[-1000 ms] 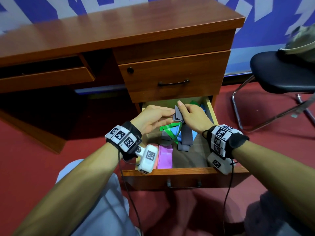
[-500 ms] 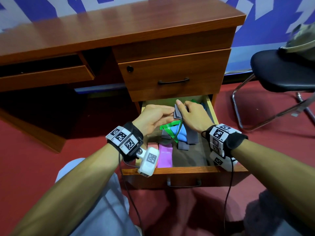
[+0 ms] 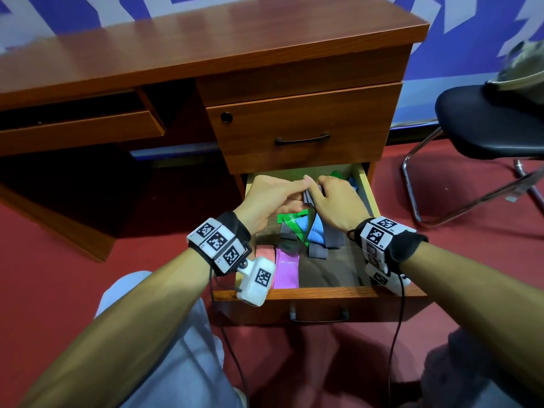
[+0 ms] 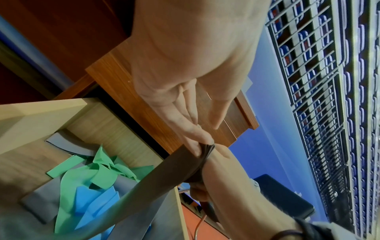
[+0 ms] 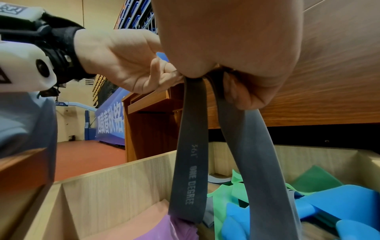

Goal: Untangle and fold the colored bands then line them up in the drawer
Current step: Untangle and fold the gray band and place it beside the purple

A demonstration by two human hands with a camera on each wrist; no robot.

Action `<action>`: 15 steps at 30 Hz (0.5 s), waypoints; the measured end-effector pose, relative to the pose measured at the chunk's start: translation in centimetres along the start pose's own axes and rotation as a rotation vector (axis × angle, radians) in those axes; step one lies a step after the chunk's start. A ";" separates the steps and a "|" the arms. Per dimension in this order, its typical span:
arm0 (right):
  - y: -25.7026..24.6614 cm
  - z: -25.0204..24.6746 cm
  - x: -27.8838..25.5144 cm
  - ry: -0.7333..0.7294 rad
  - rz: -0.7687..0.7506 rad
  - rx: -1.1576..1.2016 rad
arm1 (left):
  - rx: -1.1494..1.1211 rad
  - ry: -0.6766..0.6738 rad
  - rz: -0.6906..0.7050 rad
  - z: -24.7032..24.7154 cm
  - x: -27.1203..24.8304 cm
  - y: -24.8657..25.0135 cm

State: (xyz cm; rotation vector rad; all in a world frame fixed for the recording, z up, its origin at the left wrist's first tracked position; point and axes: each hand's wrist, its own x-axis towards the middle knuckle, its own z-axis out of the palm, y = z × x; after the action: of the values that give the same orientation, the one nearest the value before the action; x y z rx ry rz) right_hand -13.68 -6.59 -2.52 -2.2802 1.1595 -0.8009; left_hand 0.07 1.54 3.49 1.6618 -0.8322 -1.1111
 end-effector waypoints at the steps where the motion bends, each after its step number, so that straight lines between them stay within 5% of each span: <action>1: 0.0 0.1 0.0 -0.008 -0.006 -0.005 | 0.018 0.010 0.018 0.0 0.0 -0.1; 9: 0.9 -0.3 1.6 -0.137 0.170 0.139 | 0.007 0.267 0.188 -1.0 0.5 1.7; 12: 1.9 -0.1 1.6 -0.628 0.293 -0.057 | -0.007 0.366 0.316 -2.8 1.1 2.1; 15: 2.1 0.5 0.4 -1.121 0.226 -0.300 | -0.027 0.443 0.373 -3.8 1.4 2.3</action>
State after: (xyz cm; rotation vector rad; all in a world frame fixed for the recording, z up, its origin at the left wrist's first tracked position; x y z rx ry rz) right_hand -14.35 -8.00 -4.04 -2.1718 0.9390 0.7333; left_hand 4.03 0.76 5.77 1.5658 -0.7863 -0.4711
